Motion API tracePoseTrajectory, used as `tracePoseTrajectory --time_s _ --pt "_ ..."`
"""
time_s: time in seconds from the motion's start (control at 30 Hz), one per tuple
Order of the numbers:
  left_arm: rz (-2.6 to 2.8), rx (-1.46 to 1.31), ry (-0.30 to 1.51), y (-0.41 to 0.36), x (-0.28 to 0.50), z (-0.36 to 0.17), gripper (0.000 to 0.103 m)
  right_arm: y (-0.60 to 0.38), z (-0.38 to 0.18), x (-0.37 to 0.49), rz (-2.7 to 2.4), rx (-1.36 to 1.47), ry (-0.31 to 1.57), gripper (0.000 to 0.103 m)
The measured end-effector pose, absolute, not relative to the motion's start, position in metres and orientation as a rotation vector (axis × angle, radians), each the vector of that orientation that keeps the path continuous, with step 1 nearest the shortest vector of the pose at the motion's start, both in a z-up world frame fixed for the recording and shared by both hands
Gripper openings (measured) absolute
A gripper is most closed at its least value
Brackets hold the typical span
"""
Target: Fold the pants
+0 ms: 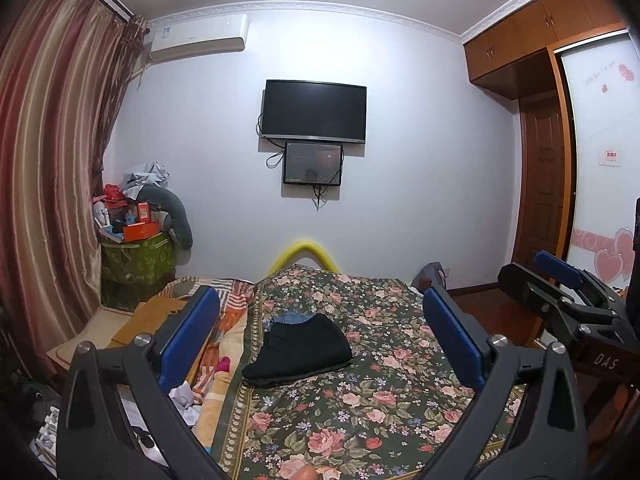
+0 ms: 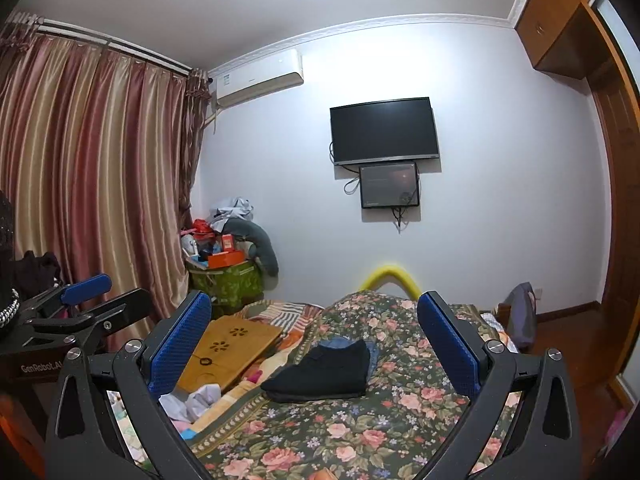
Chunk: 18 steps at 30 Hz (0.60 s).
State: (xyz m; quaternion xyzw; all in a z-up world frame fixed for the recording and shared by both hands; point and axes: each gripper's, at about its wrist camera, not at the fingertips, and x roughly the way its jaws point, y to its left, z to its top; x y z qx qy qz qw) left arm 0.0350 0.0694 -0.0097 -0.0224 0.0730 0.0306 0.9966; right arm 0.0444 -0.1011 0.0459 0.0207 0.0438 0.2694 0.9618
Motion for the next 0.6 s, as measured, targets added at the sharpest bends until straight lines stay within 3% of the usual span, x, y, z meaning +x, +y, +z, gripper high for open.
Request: tracePoseTrajectory --time_s 0.6 --pt "0.056 -0.036 0.152 0.0614 0.0366 -0.0101 0.103 -0.0973 0.0431 0.0465 0.546 0.054 0.103 0.103"
